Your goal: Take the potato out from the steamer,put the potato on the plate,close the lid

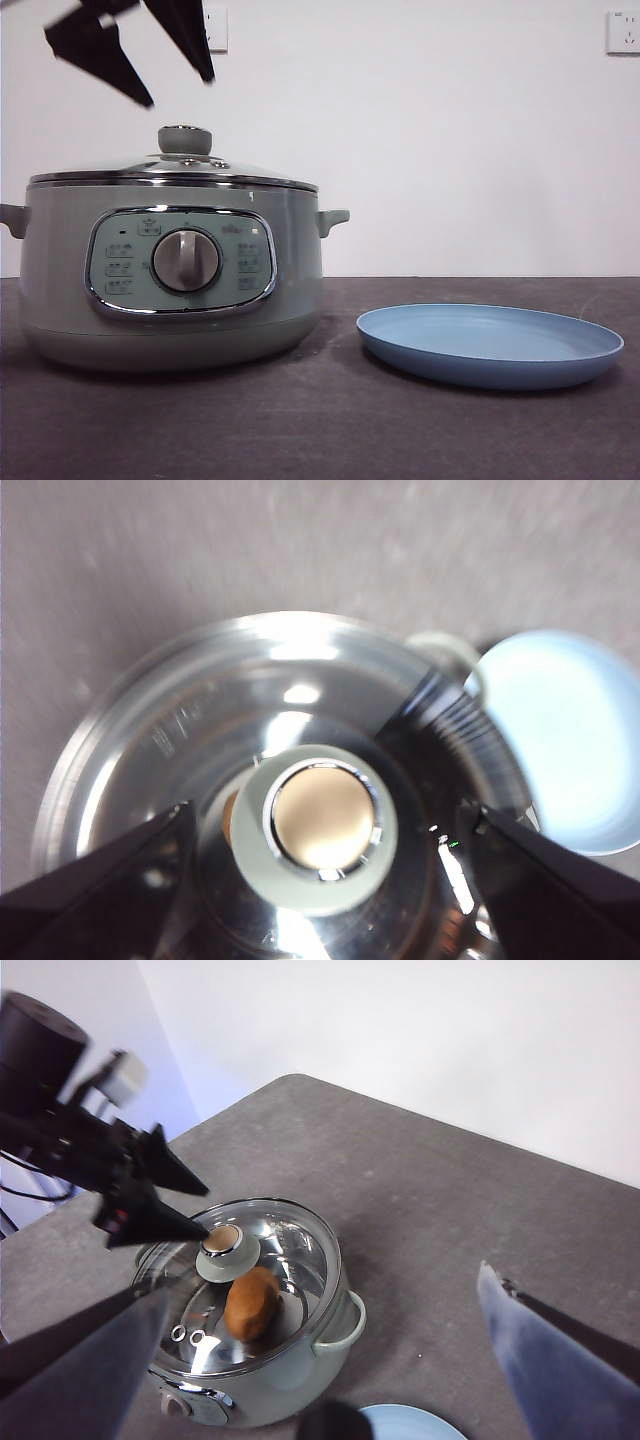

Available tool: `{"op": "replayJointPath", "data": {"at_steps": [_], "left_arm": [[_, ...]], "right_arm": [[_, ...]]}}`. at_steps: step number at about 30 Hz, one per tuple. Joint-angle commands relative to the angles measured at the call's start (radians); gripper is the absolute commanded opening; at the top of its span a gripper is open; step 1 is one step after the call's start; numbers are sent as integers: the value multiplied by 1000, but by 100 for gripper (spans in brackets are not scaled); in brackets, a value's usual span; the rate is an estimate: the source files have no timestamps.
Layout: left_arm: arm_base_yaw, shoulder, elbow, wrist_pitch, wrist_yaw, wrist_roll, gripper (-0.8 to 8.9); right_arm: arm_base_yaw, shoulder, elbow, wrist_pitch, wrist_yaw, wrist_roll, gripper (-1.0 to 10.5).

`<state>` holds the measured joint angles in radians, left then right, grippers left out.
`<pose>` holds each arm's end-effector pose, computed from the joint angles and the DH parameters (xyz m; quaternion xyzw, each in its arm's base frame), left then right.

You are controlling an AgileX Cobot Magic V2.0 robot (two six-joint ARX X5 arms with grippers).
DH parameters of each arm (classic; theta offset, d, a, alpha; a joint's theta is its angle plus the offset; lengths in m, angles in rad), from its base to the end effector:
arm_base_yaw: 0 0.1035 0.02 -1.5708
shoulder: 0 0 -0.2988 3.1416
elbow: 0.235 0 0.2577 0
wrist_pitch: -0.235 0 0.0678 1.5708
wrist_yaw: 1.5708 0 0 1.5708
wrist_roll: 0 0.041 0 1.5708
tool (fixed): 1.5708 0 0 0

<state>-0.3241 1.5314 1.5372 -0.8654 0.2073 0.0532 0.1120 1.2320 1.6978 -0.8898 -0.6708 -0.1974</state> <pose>0.3091 -0.1128 0.3818 0.0476 0.4095 -0.2497 0.8762 0.2046 0.0487 0.5104 -0.0313 0.1645 0.3911 0.9050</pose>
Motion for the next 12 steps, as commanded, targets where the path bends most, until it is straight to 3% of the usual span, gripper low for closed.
{"op": "replayJointPath", "data": {"at_steps": [1, 7, 12], "left_arm": [[-8, 51, 3, 15, -5, 11, 441], [-17, 120, 2, 27, -31, 12, 441], [-18, 138, 2, 34, -49, 13, 435]], "right_arm": [[2, -2, 3, 4, 0, -2, 689], [2, -2, 3, -13, 2, -2, 689], [2, -2, 3, -18, 63, -2, 689]]}}
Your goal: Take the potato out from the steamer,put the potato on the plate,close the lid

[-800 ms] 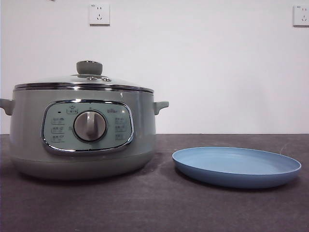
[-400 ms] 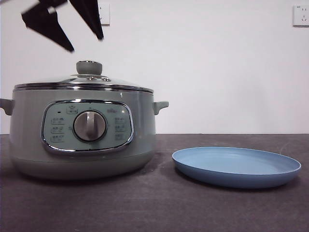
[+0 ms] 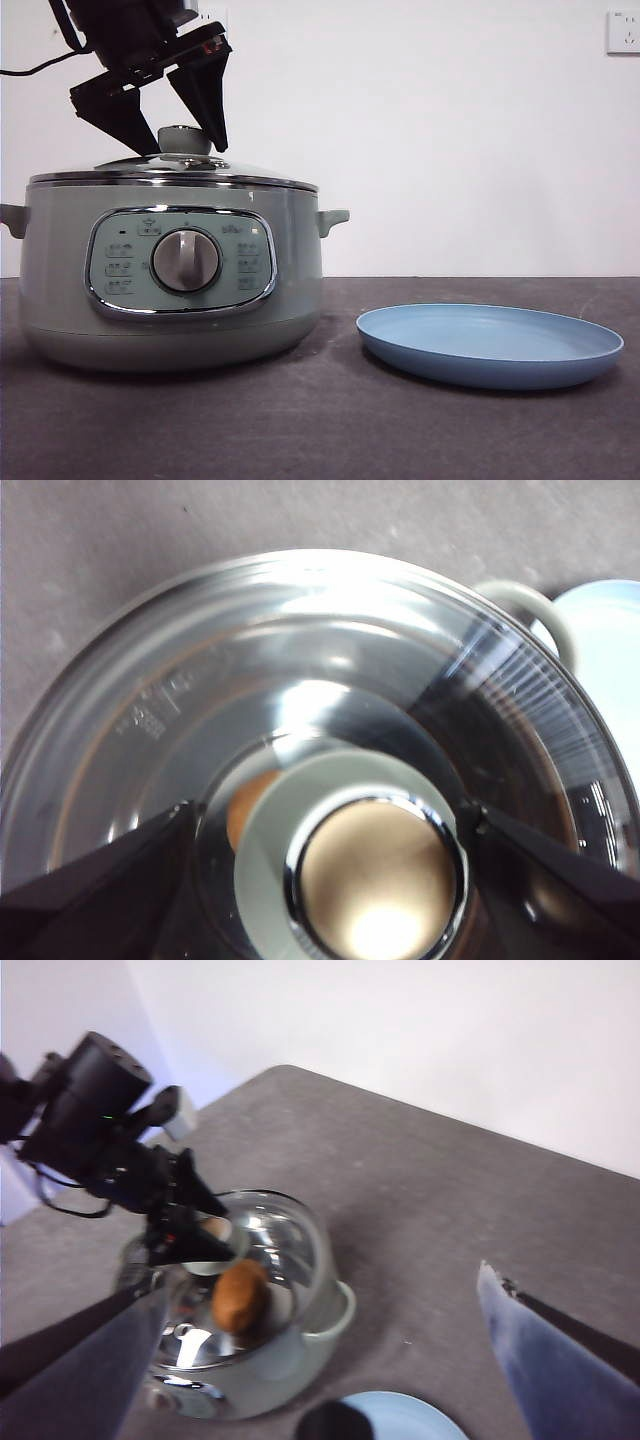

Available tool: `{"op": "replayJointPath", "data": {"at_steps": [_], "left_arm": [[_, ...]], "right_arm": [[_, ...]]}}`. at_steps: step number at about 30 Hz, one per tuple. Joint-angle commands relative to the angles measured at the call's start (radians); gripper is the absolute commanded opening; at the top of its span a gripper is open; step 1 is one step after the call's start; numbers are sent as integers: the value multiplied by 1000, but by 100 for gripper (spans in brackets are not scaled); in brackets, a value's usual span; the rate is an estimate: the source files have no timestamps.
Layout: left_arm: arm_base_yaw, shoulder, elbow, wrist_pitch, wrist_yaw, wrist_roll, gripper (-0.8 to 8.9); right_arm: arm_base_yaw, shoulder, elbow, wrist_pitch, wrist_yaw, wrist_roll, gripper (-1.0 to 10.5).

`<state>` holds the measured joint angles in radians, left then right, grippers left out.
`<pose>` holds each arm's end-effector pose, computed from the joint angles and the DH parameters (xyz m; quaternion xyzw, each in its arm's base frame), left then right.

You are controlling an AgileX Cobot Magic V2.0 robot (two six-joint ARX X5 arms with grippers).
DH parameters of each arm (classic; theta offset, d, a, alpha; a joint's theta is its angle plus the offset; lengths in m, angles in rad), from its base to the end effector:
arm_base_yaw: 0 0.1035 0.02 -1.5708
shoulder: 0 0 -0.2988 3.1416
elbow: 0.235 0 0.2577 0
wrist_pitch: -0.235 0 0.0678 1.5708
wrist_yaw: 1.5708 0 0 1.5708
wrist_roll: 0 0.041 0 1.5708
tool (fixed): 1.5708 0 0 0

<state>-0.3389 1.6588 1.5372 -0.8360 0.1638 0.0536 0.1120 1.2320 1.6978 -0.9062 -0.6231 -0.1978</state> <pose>0.3416 -0.1275 0.3418 0.0633 0.4529 -0.2330 0.8583 0.2051 0.0471 0.5084 -0.0350 0.1757 0.3698 0.9117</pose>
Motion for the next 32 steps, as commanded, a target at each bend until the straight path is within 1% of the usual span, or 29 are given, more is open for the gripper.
{"op": "replayJointPath", "data": {"at_steps": [1, 2, 5, 6, 7, 15, 26, 29, 32], "left_arm": [[-4, 10, 2, 5, -5, 12, 415], [-6, 10, 2, 4, -6, 16, 353], [-8, 10, 2, -1, -5, 27, 35], [-8, 10, 2, -4, -5, 29, -21], [-8, 10, 2, -5, -4, 29, -6], [-15, 10, 2, -8, -5, 29, -8], [-14, -11, 6, 1, -5, 29, -8], [-13, -19, 42, -17, -5, 29, -8], [-13, -19, 114, -65, -5, 31, -8]], "right_arm": [[2, -2, 3, -4, 23, -1, 689], [2, -2, 3, -6, 26, -1, 689], [2, -2, 3, -8, 28, -1, 689], [2, -2, 3, -8, 28, -1, 689], [2, -2, 3, -8, 28, -1, 689], [2, -2, 3, -8, 27, 1, 689], [2, -2, 3, -8, 23, 34, 689], [2, -2, 3, -8, 21, 48, 689], [2, -2, 3, -8, 20, 71, 689]]}}
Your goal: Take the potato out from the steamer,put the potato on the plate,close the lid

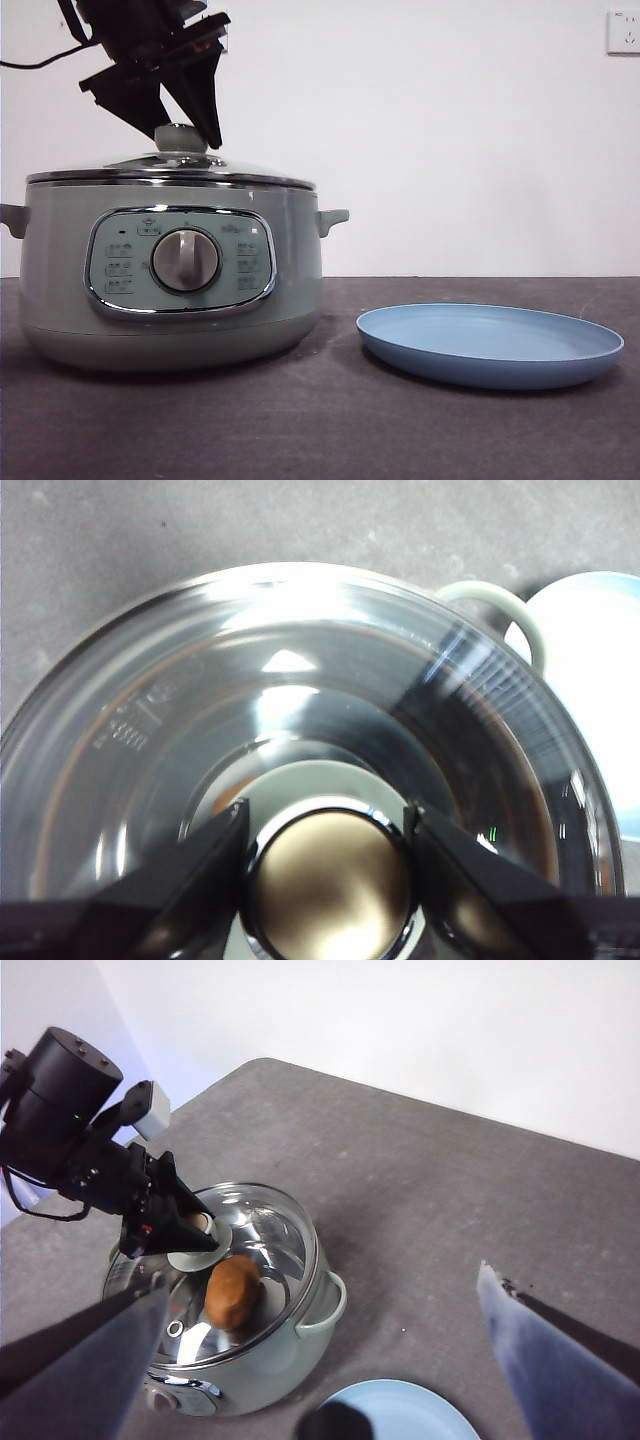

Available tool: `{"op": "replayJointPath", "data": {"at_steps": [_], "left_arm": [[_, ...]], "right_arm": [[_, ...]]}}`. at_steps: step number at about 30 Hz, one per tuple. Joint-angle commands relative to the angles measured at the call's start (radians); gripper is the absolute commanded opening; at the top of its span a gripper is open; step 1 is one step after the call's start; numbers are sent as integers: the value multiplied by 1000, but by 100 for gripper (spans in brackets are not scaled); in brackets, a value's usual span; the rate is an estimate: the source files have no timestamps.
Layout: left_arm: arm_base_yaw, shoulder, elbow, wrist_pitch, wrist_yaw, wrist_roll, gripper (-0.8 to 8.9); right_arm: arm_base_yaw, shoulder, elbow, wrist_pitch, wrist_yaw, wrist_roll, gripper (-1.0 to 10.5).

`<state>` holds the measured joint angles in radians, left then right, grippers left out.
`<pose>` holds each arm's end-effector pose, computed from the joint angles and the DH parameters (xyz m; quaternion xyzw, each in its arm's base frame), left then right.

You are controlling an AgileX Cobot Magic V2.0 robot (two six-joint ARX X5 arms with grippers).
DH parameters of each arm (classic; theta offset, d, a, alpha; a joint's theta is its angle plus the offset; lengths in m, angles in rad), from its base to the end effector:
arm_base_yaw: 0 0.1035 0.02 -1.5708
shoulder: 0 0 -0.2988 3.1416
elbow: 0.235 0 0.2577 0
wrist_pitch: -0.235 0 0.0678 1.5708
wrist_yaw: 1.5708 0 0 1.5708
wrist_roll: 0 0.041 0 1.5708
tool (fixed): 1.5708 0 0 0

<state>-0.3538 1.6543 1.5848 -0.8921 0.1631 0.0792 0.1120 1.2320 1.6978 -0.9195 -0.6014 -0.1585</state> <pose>0.3364 -0.1313 0.3549 0.0779 0.4511 -0.2447 0.8548 0.2051 0.0464 0.5070 -0.0180 0.1906 0.3564 0.9145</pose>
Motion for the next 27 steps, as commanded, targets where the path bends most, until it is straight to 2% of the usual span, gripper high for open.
{"op": "replayJointPath", "data": {"at_steps": [1, 6, 10, 19, 25, 27], "left_arm": [[2, -15, 90, -22, -5, 8, -8], [2, -15, 245, -81, -7, 28, -8], [2, -15, 375, -134, -27, 31, -8], [3, -15, 689, -238, -209, 57, -8], [9, -15, 871, -280, -307, 72, -8], [9, -15, 912, -293, -346, 83, -8]], "right_arm": [[2, -2, 3, 5, -2, 39, 689], [9, -1, 3, 5, -2, 73, 689], [56, 5, 3, 4, -2, 83, 688], [274, 123, 3, 8, 14, 101, 688], [434, 282, 3, 49, 169, 102, 688], [481, 340, 3, 78, 194, 102, 688]]}}
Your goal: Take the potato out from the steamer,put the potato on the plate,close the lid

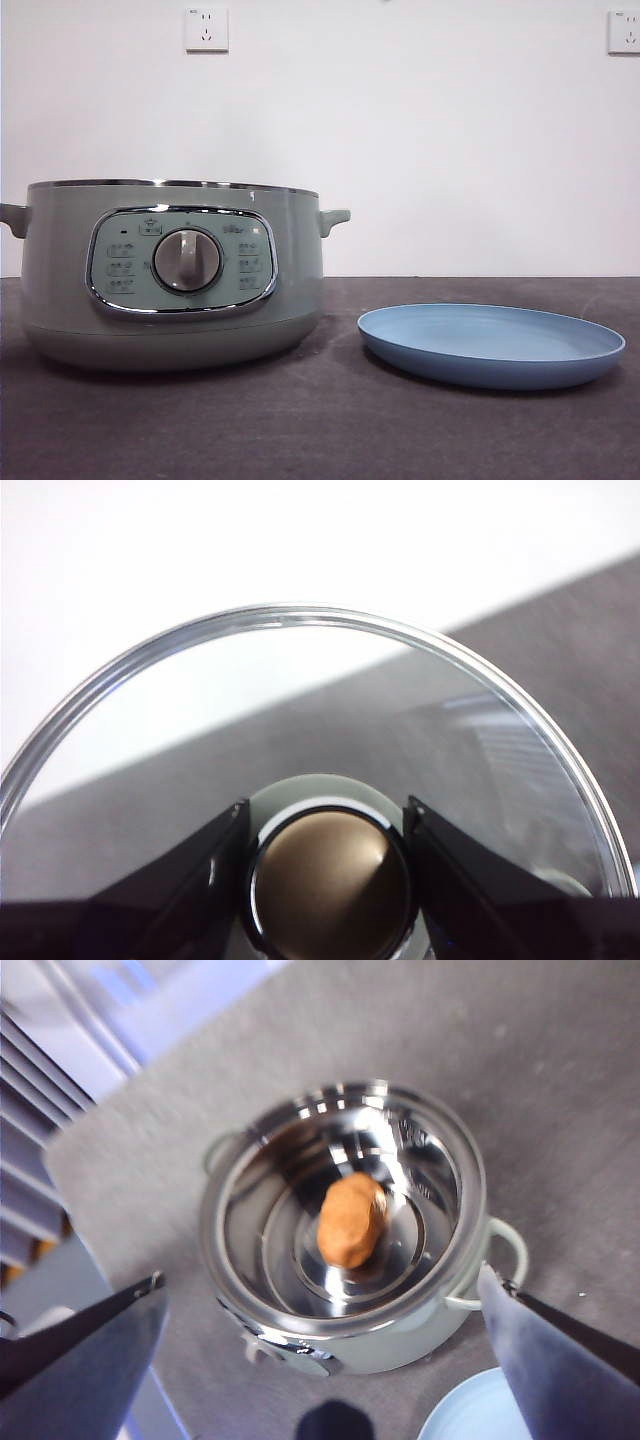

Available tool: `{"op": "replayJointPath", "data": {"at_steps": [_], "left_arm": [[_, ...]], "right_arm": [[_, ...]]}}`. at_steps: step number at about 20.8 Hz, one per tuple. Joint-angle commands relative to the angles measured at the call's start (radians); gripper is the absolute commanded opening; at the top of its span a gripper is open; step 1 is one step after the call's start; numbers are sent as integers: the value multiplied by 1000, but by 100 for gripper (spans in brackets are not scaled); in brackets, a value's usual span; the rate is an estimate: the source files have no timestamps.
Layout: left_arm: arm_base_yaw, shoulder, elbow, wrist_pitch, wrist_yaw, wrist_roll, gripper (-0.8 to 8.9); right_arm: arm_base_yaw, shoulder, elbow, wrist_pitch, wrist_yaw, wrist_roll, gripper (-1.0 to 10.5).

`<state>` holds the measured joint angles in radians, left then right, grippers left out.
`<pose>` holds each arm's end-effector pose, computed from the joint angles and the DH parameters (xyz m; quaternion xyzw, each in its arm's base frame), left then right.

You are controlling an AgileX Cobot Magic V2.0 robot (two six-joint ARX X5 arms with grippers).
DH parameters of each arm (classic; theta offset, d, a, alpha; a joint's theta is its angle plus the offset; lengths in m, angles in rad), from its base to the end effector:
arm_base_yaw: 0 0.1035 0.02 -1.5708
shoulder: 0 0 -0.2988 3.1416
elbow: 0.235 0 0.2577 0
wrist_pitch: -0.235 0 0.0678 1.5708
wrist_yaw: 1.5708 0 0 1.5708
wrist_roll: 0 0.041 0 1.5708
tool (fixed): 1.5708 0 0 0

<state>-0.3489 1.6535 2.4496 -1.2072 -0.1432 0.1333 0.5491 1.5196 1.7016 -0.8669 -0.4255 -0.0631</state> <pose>0.2618 -0.0890 0.5790 0.1145 0.1908 -0.1135 0.9683 0.2656 0.1824 0.4398 -0.0470 0.3211 0.4514 0.8312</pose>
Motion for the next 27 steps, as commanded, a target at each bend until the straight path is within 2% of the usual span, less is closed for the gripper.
{"op": "replayJointPath", "data": {"at_steps": [1, 4, 8, 11, 13, 19, 22, 27], "left_arm": [[4, -14, 63, 14, -57, 29, -8], [4, -14, 101, -12, -126, 30, -8], [4, -14, 105, -45, -248, 51, -8], [4, -14, 105, -47, -249, 51, -8], [4, -14, 105, -47, -249, 51, -8], [4, -14, 105, -51, -248, 51, -8], [4, -14, 105, -52, -248, 51, -8], [4, -14, 105, -58, -246, 51, -8]], "right_arm": [[62, 79, 0, 39, 23, 7, 688], [135, 180, 0, 106, 75, 6, 688], [217, 327, 6, 246, 241, 6, 688], [246, 421, 57, 264, 303, 7, 688], [256, 494, 142, 230, 312, 17, 688], [265, 735, 497, -22, 374, 14, 687], [265, 779, 527, -67, 374, 9, 623], [270, 803, 527, -85, 372, 7, 621]]}}
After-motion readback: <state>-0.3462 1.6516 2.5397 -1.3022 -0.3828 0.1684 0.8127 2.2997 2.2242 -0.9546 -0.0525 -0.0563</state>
